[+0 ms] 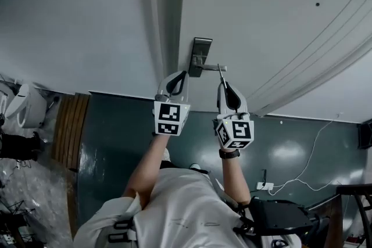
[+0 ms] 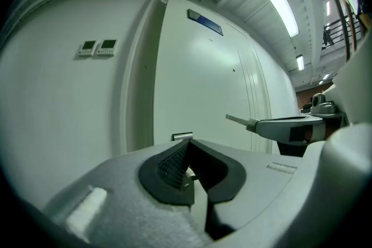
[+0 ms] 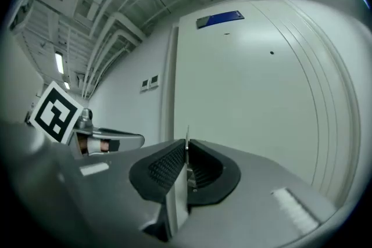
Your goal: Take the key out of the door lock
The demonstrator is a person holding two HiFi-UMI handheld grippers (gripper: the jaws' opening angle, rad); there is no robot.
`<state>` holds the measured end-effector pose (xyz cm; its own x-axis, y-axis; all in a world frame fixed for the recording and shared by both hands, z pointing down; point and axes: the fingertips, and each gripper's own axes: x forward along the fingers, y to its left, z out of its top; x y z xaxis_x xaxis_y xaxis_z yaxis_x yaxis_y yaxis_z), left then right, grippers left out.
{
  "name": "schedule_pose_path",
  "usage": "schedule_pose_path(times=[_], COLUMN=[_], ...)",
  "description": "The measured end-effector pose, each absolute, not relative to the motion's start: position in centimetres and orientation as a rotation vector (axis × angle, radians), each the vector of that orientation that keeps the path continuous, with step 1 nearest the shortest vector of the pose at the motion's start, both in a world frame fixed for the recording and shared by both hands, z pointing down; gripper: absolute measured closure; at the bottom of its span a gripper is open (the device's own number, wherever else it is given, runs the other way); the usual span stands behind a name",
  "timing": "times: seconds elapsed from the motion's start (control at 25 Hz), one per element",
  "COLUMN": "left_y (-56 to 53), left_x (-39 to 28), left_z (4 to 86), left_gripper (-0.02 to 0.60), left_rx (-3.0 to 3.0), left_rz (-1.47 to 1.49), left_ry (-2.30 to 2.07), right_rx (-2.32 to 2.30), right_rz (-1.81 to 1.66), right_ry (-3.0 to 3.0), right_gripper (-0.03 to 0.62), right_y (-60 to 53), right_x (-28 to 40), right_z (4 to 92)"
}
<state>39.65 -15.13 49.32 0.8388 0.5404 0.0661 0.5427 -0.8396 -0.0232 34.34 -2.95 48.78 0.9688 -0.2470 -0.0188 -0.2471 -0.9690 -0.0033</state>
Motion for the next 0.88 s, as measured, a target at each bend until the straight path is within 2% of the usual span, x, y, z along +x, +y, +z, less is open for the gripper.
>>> schedule_pose_path(times=[0.16,0.4,0.88], left_y=[-14.6,-14.1,-13.7], left_x=[35.2,32.5,34.4], left_z=[47.5,47.9,46.2], left_gripper=[0.58,0.58,0.58], left_rx=[-3.063,-3.035,-2.987], left_rz=[-0.033,-0.073,0.005], left_ry=[-0.786,-0.744,-0.864], right_rx=[-3.089,-3.067,-3.106], right_rz=[-0.009,-0.021,0.041], right_ry=[0.475,0.511,0.398], right_gripper=[0.568,0.568,0.568], right_y=[-2.5,-2.6,-2.6], right_x=[31.7,30.2,31.6], right_z=[48.3,48.2,45.8])
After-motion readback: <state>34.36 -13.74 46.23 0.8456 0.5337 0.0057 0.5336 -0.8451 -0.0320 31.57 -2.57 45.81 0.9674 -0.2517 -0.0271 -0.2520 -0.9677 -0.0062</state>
